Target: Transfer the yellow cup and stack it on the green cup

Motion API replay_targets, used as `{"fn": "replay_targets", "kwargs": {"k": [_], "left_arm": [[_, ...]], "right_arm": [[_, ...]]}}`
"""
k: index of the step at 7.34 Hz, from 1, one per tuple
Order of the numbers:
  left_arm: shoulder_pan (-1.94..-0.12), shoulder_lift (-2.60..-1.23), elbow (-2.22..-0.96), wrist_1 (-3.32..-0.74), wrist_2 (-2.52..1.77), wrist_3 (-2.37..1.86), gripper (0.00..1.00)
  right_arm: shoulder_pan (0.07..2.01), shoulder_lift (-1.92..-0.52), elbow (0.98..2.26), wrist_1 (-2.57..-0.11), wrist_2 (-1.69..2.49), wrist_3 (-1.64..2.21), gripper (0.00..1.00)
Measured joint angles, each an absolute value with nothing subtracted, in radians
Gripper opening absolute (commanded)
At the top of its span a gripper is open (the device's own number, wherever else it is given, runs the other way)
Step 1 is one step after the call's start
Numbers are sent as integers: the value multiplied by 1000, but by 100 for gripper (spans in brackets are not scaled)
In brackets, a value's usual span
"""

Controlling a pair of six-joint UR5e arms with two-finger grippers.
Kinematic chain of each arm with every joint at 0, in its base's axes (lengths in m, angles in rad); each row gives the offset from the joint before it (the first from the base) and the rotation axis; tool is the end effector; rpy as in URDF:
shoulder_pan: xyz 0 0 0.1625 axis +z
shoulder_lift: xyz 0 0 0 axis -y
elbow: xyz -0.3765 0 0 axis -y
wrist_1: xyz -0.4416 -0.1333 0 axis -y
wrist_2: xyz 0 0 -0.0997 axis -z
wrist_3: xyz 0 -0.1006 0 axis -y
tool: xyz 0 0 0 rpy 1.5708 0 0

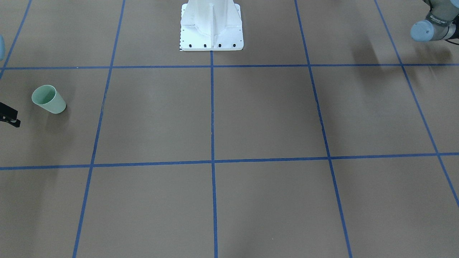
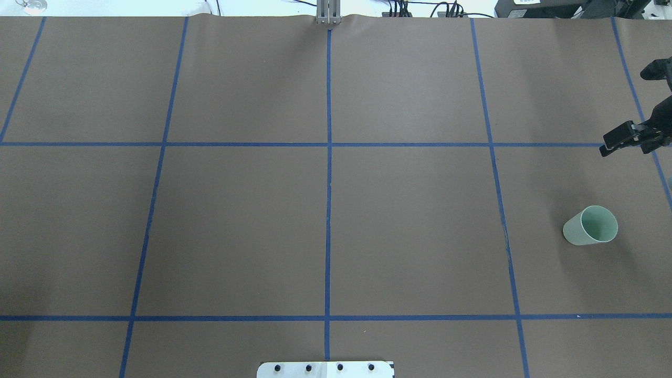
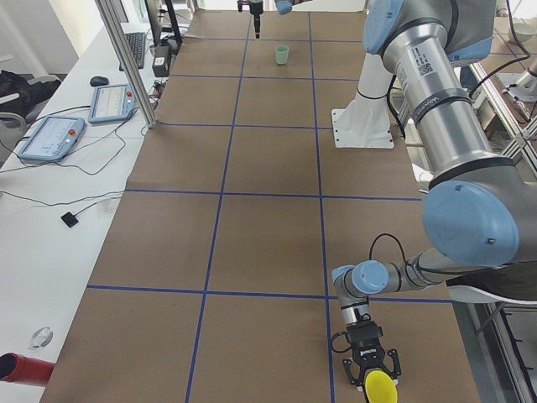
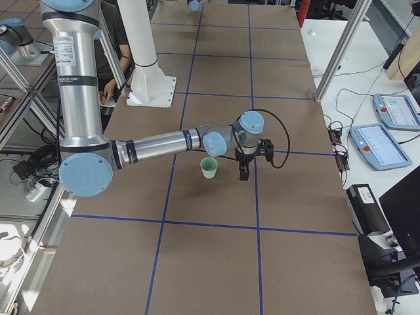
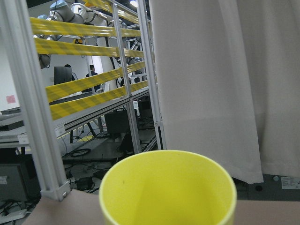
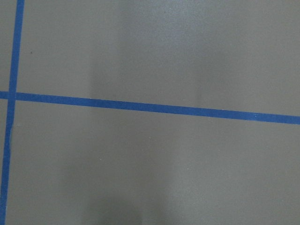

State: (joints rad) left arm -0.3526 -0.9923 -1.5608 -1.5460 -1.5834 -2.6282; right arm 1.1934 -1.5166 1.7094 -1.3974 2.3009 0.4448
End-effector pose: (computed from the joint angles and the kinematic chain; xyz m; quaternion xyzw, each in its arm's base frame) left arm 0.1281 -0.1878 0.8625 0.0985 -0.2854 -0.6192 0.7248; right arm -0.1499 -0.5578 0.4881 0.0156 -0.3897 -0.0340 0.9202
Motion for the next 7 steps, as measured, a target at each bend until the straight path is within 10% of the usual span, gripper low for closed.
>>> {"fn": "replay_targets", "kwargs": {"k": [7], "left_arm": [[-878, -1562, -1453, -1629, -1000, -1807, 13]], "right_arm": [[1188, -1487, 1725, -1396, 2298, 495, 100]]}}
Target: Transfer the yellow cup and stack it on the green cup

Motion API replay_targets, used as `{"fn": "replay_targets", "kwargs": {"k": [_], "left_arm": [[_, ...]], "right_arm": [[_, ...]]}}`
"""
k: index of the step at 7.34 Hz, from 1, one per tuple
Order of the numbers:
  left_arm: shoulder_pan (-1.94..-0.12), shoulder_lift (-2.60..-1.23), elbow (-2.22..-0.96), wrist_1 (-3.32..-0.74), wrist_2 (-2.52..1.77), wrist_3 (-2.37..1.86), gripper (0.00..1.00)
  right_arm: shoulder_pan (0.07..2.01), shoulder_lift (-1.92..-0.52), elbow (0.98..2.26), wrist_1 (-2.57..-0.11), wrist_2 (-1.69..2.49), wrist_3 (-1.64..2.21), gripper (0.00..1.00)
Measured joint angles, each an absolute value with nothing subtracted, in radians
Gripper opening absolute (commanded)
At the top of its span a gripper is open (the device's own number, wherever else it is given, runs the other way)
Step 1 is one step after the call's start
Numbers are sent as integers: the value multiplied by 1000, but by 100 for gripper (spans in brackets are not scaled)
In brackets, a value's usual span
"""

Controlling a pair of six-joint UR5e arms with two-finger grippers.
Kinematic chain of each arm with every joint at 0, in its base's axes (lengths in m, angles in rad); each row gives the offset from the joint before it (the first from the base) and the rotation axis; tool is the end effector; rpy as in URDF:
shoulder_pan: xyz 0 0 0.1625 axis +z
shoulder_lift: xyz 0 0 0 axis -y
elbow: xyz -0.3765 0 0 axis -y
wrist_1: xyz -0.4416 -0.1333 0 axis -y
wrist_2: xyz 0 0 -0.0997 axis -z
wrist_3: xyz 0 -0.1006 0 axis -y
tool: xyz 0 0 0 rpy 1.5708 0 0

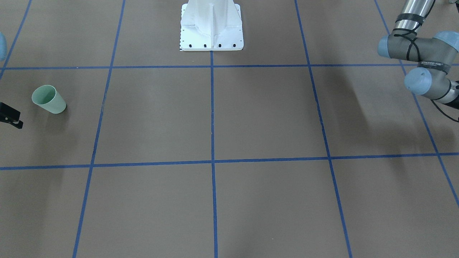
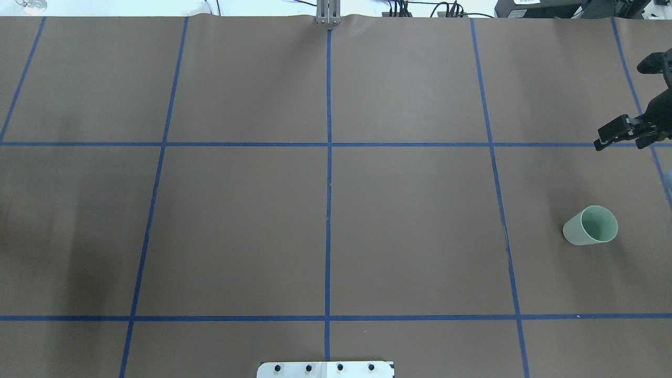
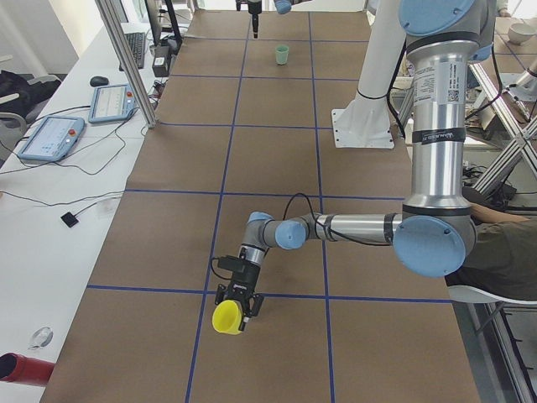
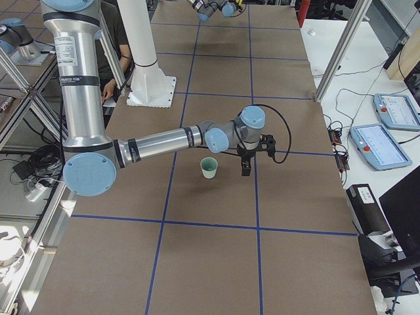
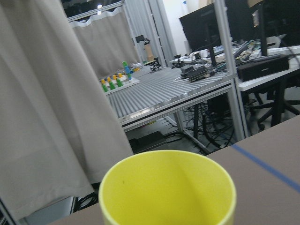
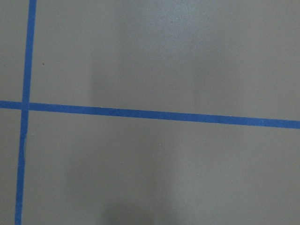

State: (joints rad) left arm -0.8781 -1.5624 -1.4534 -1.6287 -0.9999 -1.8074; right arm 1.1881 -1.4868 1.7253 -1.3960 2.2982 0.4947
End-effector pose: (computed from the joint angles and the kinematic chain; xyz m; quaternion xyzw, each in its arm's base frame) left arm 0.1932 -0.5267 0.6856 0.2568 -0.1196 -0.4991 0.8189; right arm -0.1558 -0.5649 0.4621 0.0257 -0.3966 -0.0217 0.9174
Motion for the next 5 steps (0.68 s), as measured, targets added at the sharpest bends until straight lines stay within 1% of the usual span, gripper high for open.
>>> {"fn": "replay_targets", "kwargs": {"k": [2, 3, 5], "left_arm": [[-876, -1733, -1412, -1788, -943, -1634, 14], [-858, -1818, -1401, -1878, -945, -1536, 18], [-803, -1959, -1381, -2122, -1006, -1326, 18]], "right_arm": [[1164, -1443, 1723, -1396, 2292, 536, 100], [1141, -1408, 1719, -1396, 2288, 573, 100], [1102, -1314, 1704, -1397, 2281, 669, 100]]}}
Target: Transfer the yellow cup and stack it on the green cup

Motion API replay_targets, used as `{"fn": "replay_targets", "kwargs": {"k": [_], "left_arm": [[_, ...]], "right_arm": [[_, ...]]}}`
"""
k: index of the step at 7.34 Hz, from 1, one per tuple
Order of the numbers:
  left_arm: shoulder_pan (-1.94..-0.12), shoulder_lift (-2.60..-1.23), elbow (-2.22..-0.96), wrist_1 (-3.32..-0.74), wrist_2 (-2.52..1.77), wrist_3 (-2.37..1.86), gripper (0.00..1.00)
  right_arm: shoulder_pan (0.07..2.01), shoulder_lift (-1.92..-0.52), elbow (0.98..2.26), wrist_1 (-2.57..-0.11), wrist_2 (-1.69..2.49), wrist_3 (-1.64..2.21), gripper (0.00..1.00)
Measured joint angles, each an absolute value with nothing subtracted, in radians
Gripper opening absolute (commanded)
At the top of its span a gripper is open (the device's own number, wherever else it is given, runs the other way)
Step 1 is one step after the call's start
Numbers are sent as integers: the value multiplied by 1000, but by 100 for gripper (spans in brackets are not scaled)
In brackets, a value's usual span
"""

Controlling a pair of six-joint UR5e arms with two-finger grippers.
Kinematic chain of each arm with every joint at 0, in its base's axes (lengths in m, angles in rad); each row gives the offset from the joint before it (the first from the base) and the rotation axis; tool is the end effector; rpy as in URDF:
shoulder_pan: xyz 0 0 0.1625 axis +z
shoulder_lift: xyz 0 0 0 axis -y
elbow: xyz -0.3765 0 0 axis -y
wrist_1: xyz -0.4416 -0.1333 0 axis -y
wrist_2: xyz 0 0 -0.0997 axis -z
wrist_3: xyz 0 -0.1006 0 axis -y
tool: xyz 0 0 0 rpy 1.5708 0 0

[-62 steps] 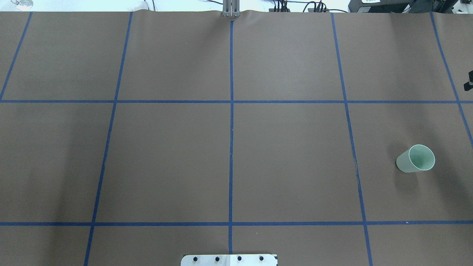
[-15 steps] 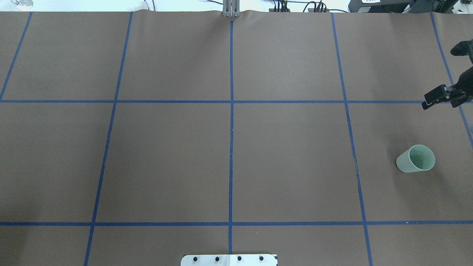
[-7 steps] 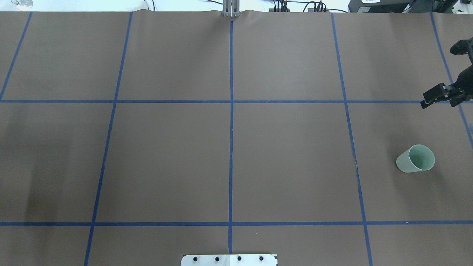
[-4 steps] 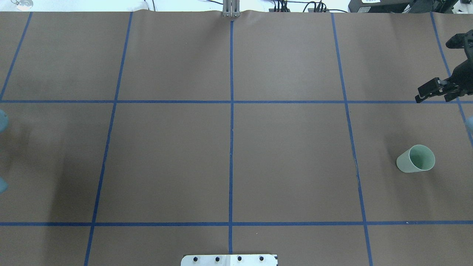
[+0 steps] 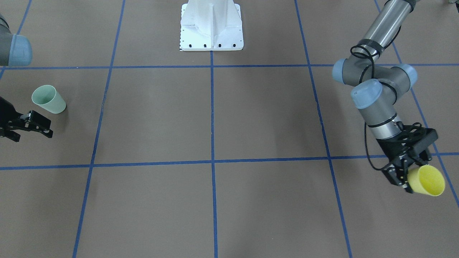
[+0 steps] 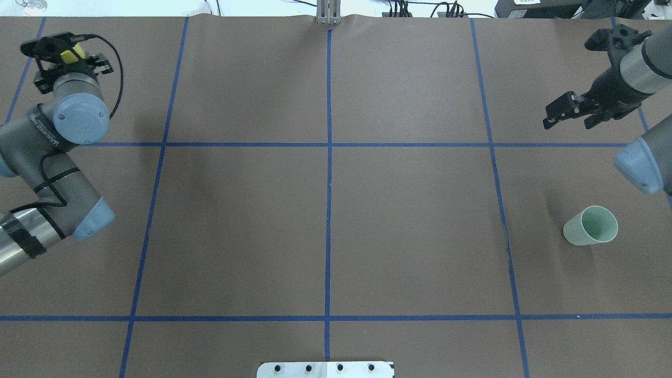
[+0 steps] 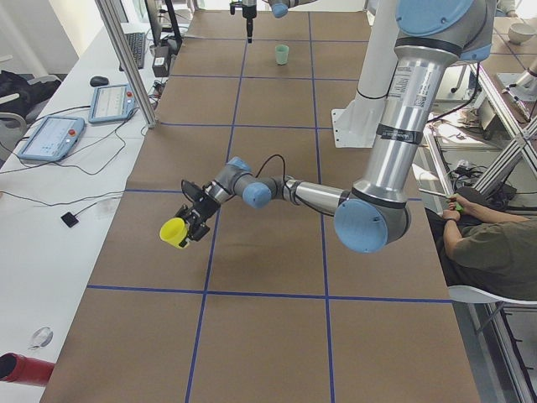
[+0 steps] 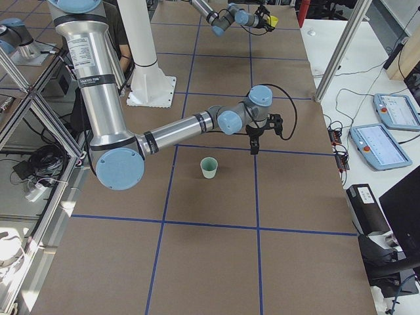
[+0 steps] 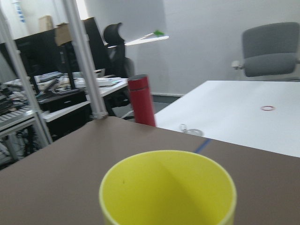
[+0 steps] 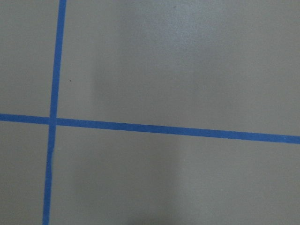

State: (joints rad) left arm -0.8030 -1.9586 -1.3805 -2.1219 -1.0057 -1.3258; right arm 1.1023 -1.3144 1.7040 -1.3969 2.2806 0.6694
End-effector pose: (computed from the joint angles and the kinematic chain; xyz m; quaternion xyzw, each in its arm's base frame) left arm 0.3559 -0.6381 0.4188 0.4004 0.1742 -0.3442 0.8312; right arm -0.2236 -0.5918 0.3702 0.0398 -0.4217 -0.0058 0.9059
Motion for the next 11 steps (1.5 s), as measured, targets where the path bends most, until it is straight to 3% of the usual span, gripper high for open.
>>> {"fn": "replay_targets", "kwargs": {"k": [3, 5, 6, 7, 11], "left_arm": [[-661, -2095, -1294, -2522, -1187, -1076, 18], [-629, -2154, -1261, -2753, -1362, -893, 31], [-613, -2189, -1252, -2822, -1415, -825, 32], [-591, -2222, -1237, -2887, -1436, -785, 40], [-514, -2295, -1194, -2963, -1363, -760, 42]], "right_arm": [[1045, -1114, 1623, -1397, 2259, 845, 100], [1031, -1033, 1578, -1396, 2236, 873, 100], [1019, -1004, 1570, -1397, 2231, 893, 100], [995, -971, 1568, -1396, 2228, 937, 100], [902, -893, 1565, -1315, 2222, 1143, 99]]}}
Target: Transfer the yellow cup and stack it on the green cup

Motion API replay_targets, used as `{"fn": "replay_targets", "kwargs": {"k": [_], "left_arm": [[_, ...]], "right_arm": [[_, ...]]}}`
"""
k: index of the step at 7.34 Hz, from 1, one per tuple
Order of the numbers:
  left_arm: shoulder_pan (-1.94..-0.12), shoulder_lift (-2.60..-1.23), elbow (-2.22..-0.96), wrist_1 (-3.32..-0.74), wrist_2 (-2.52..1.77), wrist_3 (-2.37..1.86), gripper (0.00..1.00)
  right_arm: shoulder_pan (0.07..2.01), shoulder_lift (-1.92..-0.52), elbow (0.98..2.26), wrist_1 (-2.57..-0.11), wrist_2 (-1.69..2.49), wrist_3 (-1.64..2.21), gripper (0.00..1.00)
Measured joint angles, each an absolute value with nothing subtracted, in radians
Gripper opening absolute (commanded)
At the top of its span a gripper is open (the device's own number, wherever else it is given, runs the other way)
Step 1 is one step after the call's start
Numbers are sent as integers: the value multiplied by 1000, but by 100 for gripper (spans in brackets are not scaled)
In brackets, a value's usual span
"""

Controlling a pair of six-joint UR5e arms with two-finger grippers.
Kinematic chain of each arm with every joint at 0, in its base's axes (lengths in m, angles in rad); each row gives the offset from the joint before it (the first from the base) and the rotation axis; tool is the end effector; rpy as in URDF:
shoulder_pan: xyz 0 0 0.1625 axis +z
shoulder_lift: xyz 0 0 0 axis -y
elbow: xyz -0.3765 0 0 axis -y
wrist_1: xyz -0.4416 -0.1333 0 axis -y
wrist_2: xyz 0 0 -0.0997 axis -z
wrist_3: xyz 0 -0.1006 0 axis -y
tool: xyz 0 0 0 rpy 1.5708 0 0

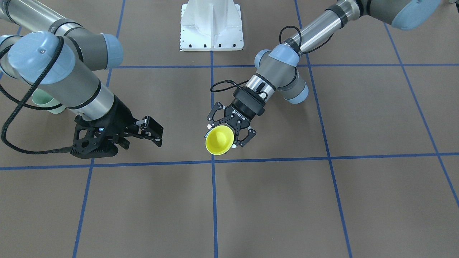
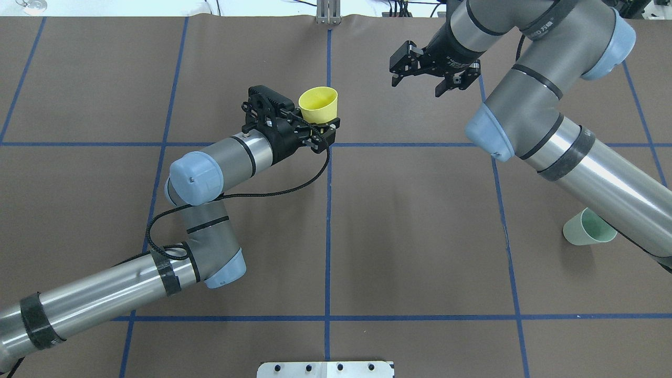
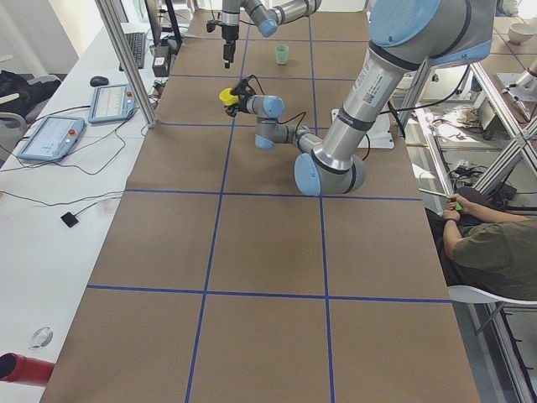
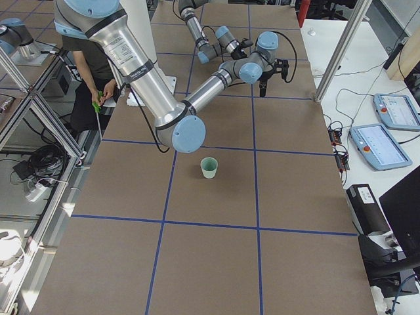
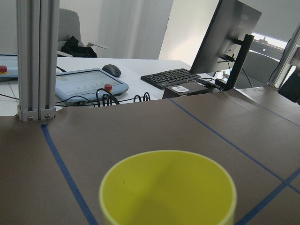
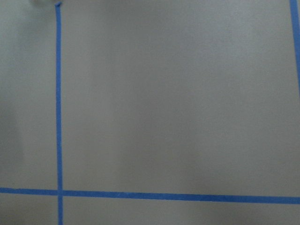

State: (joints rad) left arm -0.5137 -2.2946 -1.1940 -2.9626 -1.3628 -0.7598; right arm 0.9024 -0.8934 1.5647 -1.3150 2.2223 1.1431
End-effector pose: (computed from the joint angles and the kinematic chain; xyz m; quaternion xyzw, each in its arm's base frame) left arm 0.5731 -0.5003 0.1797 0.5201 0.5580 0.0166 0.6465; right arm -0.3805 -0.5986 0.1495 0.0362 -0.5100 0.0602 0.8573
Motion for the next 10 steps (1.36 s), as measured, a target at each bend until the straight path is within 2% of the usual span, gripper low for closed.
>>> {"fn": "replay_targets", "kwargs": {"k": [10], "left_arm": [[-378, -2300, -1197, -3000, -1211, -419, 44]], "right_arm": [[799, -884, 1570, -1249, 2247, 1192, 98]]}}
